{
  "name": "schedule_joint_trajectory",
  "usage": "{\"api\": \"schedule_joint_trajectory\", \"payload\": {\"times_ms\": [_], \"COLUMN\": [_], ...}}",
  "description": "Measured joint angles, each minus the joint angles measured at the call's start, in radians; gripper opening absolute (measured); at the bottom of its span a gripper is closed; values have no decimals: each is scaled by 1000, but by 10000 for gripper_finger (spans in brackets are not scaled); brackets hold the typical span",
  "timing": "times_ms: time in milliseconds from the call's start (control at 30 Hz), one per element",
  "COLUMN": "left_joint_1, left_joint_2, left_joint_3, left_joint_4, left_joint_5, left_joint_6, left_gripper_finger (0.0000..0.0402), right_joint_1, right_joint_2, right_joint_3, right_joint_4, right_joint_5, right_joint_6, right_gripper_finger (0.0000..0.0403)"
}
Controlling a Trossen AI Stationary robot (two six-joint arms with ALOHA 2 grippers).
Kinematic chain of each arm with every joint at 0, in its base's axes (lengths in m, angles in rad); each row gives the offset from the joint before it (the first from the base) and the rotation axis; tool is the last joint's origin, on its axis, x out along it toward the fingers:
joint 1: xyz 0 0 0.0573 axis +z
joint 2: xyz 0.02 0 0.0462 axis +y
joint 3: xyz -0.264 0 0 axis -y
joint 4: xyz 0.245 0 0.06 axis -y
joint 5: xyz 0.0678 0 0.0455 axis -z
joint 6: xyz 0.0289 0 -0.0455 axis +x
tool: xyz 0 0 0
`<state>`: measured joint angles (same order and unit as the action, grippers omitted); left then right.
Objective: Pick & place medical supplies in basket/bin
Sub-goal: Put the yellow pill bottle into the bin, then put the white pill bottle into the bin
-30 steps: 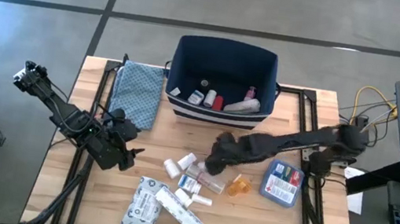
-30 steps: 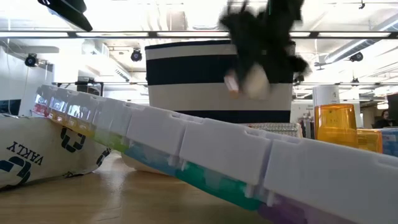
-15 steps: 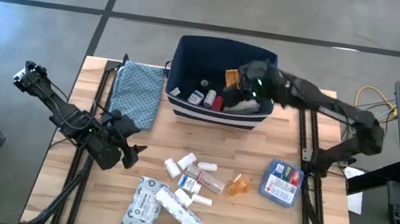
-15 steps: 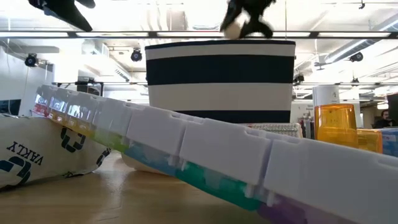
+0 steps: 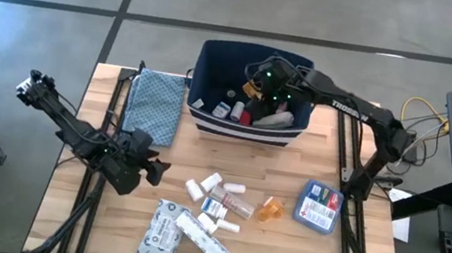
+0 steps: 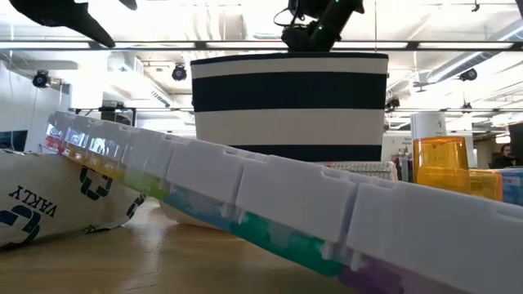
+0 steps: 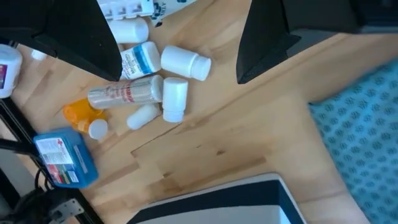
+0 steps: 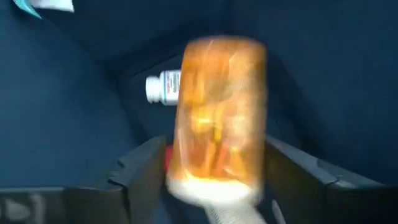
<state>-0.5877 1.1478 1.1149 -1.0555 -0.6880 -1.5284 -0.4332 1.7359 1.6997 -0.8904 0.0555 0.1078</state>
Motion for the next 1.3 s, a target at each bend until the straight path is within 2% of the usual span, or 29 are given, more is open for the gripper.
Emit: {"api": "schedule_joint_trajectory", "payload": {"times_ms": [167,300,833,933,1133,1233,1300], "left_joint_1": [0,0,0,-1,16,68,126], "left_joint_2": [21,26,26,26,41,71,101], "left_joint_3": [0,0,14,12,8,0,-5], "left_joint_4": [39,43,78,134,233,252,276], "left_joint_5": [1,0,0,1,2,14,70], "left_joint_6": [-1,-1,25,160,587,741,869], "left_gripper_finger": [294,294,294,294,294,294,294], "right_joint_1": [6,5,19,52,146,189,215], "right_joint_2": [-11,-44,-94,-109,-166,-204,-228], "right_joint_3": [50,62,57,57,57,57,57], "right_joint_4": [-32,-40,-61,-64,-104,-160,-217], "right_joint_5": [1,7,9,-8,-1,42,87], "right_joint_6": [-43,-64,-125,-182,-223,-191,-170], "right_gripper_finger": [319,361,368,368,368,368,368]}}
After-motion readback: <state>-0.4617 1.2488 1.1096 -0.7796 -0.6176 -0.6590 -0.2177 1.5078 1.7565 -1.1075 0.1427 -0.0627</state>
